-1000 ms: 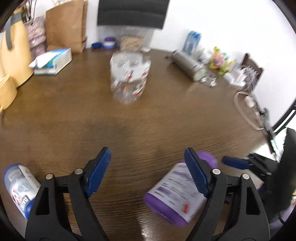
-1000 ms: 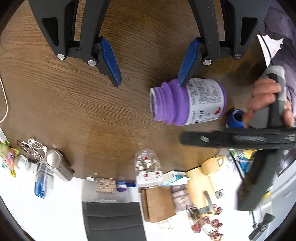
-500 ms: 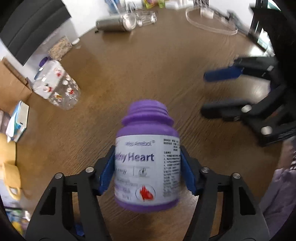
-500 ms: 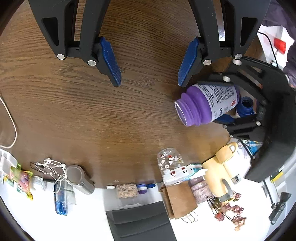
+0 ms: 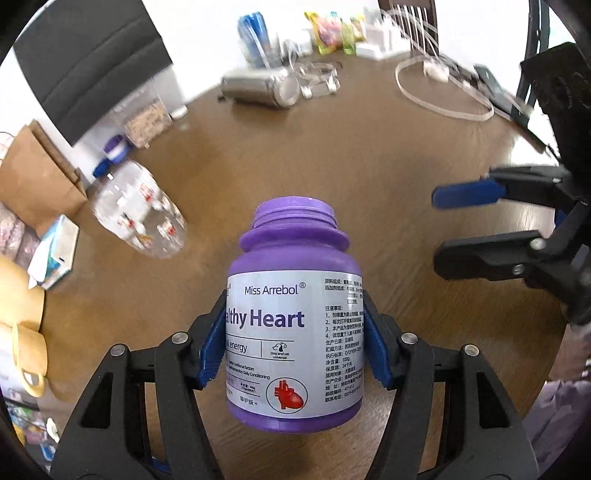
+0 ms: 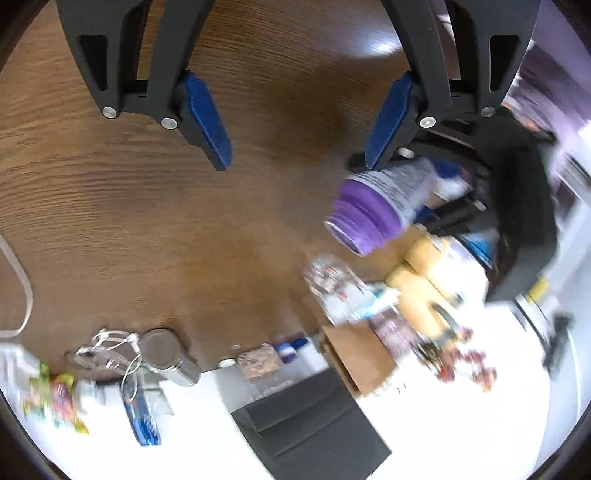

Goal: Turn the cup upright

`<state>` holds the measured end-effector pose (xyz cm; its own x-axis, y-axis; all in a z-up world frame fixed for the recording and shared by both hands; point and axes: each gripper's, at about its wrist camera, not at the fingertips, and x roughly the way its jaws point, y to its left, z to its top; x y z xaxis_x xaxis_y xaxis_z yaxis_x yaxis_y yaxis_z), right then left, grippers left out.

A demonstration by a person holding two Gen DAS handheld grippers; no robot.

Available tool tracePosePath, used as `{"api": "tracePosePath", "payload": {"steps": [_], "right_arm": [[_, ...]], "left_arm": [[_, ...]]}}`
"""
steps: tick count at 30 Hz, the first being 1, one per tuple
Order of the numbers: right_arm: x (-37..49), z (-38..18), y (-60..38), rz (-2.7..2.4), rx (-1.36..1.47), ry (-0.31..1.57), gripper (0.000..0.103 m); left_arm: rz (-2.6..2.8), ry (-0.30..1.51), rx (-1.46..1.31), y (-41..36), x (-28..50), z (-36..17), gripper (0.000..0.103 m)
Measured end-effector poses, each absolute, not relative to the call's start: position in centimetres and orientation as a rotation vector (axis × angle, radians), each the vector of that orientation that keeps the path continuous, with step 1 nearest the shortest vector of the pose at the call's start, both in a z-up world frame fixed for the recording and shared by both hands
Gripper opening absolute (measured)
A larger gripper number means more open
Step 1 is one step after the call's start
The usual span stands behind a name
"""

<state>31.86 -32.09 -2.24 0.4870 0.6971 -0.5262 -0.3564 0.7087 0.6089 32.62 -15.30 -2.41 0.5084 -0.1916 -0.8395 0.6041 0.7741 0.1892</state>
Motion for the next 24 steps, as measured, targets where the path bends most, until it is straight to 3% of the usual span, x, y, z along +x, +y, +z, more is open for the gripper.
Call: {"api": "tracePosePath", "payload": {"steps": [8, 13, 16, 24], "right_arm": [[37.7, -0.8, -30.5, 0.862, 0.781, 0.903, 0.08], [40.7, 0.3, -27.8, 0.947, 0.775, 0.926, 0.08], [42.0, 0.9, -27.0, 0.944, 0.736, 0.93, 0.068], [44.7, 1.2, -26.9, 0.921, 0.716, 0.914, 0.068]], "left_arm": [[-0.509, 0.796, 0.425, -14.7, 33.6, 1.3, 0.06], [-0.537, 0.737, 0.367, -14.1, 34.1, 2.8, 0.06], [-0.533, 0.73, 0.361, -13.8, 34.7, 3.1, 0.06], [-0.528, 0.74, 0.349, -13.5, 37.6, 3.4, 0.06]]}}
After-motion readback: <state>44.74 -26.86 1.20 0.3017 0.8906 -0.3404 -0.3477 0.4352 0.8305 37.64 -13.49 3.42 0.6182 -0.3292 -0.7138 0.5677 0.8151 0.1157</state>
